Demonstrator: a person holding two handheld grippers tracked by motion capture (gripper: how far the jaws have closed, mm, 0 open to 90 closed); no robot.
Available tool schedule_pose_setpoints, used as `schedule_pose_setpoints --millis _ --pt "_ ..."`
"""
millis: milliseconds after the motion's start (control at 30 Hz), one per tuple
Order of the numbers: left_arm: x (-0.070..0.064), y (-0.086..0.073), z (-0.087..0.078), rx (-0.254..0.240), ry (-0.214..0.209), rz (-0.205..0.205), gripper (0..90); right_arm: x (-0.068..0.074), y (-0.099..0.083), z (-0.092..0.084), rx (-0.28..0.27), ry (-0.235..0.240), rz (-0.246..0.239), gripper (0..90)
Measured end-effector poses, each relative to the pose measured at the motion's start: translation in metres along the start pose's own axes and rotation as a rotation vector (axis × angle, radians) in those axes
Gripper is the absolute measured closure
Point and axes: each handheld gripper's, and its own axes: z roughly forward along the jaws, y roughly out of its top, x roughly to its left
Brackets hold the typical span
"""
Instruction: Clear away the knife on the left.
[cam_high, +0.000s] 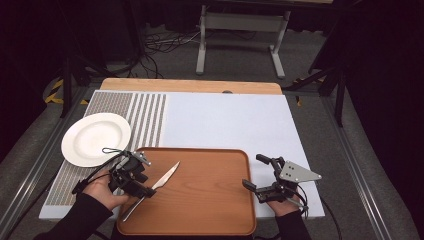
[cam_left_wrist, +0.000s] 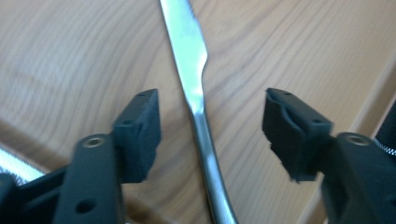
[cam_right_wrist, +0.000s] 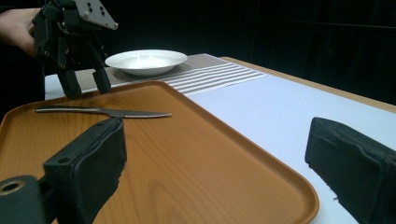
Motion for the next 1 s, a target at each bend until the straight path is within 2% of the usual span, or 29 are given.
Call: schedule_pose_setpoints --millis 33,100,167,200,267,333,367,400,433,467,500,567,667,800,833,900,967,1000 --pt "0.000 0.001 -0.001 -0.009 0.008 0.000 33.8 0.000 0.000 0.000 0.000 0.000 0.000 6.1" --pt "-0.001 0.001 -0.001 -0.012 -0.009 0.019 29.8 0.000 0.000 0.000 0.000 -0.001 -0.001 6.1" --pt "-0.003 0.003 0.000 -0.028 -0.003 0.065 30.0 0.000 0.000 0.000 0.001 -0.001 -0.002 6.1" --pt "-0.005 0.004 -0.001 -0.031 -0.002 0.096 32.8 0.000 0.000 0.000 0.002 -0.001 -0.003 6.1" --pt "-0.008 0.005 -0.001 -0.044 -0.018 0.143 42.1 0.000 0.000 0.000 0.002 -0.001 -0.002 6.1" --pt "-0.008 0.007 -0.002 -0.049 -0.039 0.212 62.0 0.000 0.000 0.000 0.002 -0.001 -0.002 6.1" --pt "-0.008 0.007 -0.002 -0.049 -0.039 0.212 68.0 0.000 0.000 0.001 0.003 -0.001 -0.003 6.1" --pt "-0.008 0.009 0.000 -0.020 -0.037 0.240 72.4 0.000 0.000 0.001 0.004 -0.001 -0.002 6.1" --pt "-0.008 0.009 0.000 -0.020 -0.037 0.240 76.1 0.000 0.000 0.001 0.004 -0.001 -0.002 6.1" --pt "-0.008 0.009 0.001 -0.008 -0.034 0.261 81.6 0.000 0.000 0.001 0.004 -0.001 -0.002 6.1" --pt "-0.008 0.010 0.004 0.004 -0.022 0.301 84.4 0.000 0.000 0.001 0.004 -0.001 -0.002 6.1" --pt "-0.009 0.010 0.005 -0.006 0.012 0.344 89.9 0.000 0.000 0.000 0.003 0.000 -0.003 6.1" --pt "-0.009 0.010 0.007 -0.008 0.040 0.389 90.0 0.000 0.000 0.000 0.004 -0.002 0.000 6.1" --pt "-0.007 0.012 0.011 0.014 0.015 0.430 90.0 0.000 0.000 0.000 0.004 -0.002 0.001 6.1" --pt "-0.007 0.012 0.011 0.014 0.015 0.430 90.0 0.000 -0.001 0.000 0.004 -0.002 0.002 6.1" --pt "-0.008 0.013 0.013 0.035 0.006 0.464 90.0 0.000 -0.001 0.001 0.005 -0.001 0.004 6.1" --pt "-0.009 0.014 0.014 0.046 -0.002 0.469 90.0 0.000 -0.001 0.001 0.004 -0.001 0.006 6.1" --pt "-0.010 0.015 0.018 0.074 0.003 0.489 90.0 0.000 -0.001 0.001 0.004 -0.001 0.007 6.1"
